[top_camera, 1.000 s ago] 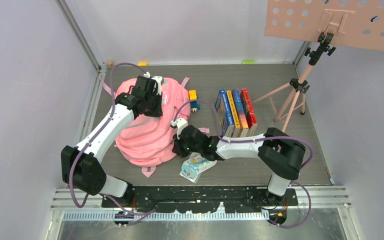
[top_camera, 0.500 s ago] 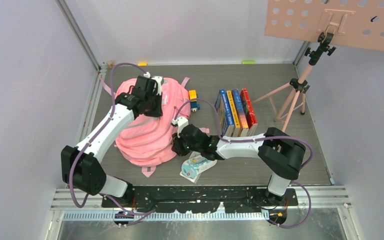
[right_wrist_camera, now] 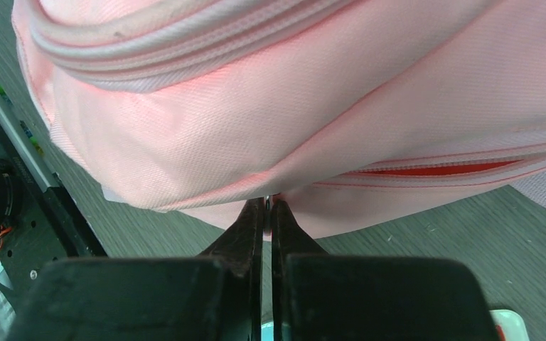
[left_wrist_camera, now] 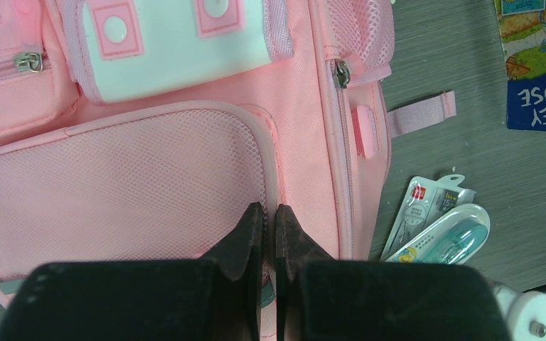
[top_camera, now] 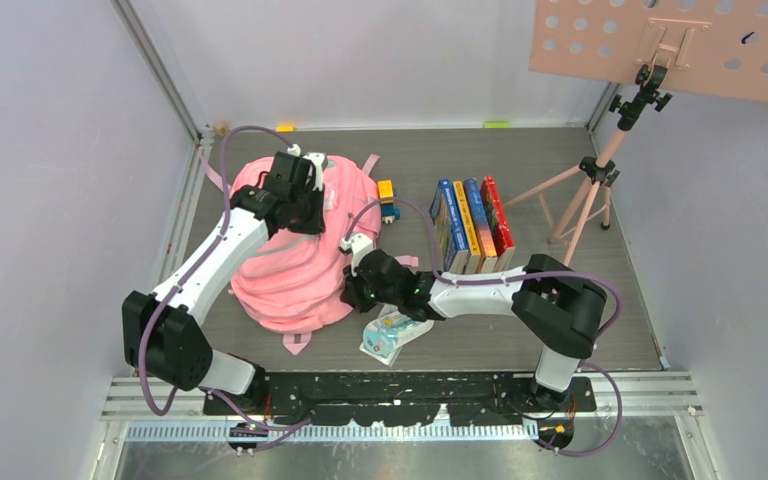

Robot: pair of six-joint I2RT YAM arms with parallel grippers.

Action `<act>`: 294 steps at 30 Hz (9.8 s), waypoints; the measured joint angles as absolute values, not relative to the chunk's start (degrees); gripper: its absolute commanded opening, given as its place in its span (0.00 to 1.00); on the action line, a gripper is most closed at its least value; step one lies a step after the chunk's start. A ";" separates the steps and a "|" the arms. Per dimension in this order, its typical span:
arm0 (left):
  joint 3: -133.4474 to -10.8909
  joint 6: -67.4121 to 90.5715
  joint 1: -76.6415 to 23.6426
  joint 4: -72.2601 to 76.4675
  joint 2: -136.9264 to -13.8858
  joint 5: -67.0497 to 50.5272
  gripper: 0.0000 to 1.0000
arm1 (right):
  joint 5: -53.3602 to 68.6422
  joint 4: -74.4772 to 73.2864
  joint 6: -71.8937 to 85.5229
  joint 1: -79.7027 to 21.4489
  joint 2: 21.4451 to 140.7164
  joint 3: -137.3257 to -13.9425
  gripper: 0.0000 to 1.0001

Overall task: Pack the student bag
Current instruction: Unzip the student bag at the center of the board.

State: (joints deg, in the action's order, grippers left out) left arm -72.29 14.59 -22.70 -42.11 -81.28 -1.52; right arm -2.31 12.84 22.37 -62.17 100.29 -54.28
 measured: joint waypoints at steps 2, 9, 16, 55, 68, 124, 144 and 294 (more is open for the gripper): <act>-72.29 14.59 -22.70 -42.11 -81.28 -1.52 0.00 | -2.57 12.84 22.35 -62.92 100.27 -54.28 0.00; -72.27 14.57 -22.70 -42.28 -81.28 -1.17 0.00 | -4.43 12.01 22.20 -67.09 100.27 -54.89 0.00; -72.18 14.57 -22.70 -42.28 -81.28 -1.06 0.00 | -5.48 11.14 22.15 -70.98 101.19 -58.39 0.00; -71.83 14.06 -22.50 -42.26 -80.55 0.34 0.00 | -16.45 4.58 27.40 -66.83 89.25 -55.86 0.71; -71.81 13.47 -22.50 -42.26 -80.31 0.36 0.00 | -7.68 14.72 42.37 -52.18 92.60 -50.35 0.72; -71.33 14.35 -24.84 -39.53 -81.62 4.05 0.00 | 1.50 10.55 42.00 -44.47 104.53 -57.52 0.55; -71.31 14.17 -24.75 -38.24 -81.36 3.68 0.00 | 1.10 1.50 37.15 -43.99 114.87 -71.64 0.00; -59.51 31.66 -17.10 -24.73 -70.52 10.92 0.96 | -8.40 6.17 19.66 -67.44 103.00 -60.25 0.01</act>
State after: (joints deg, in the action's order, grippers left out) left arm -59.51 31.66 -17.10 -24.73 -70.52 10.92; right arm -8.40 6.17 19.66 -67.44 103.00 -60.25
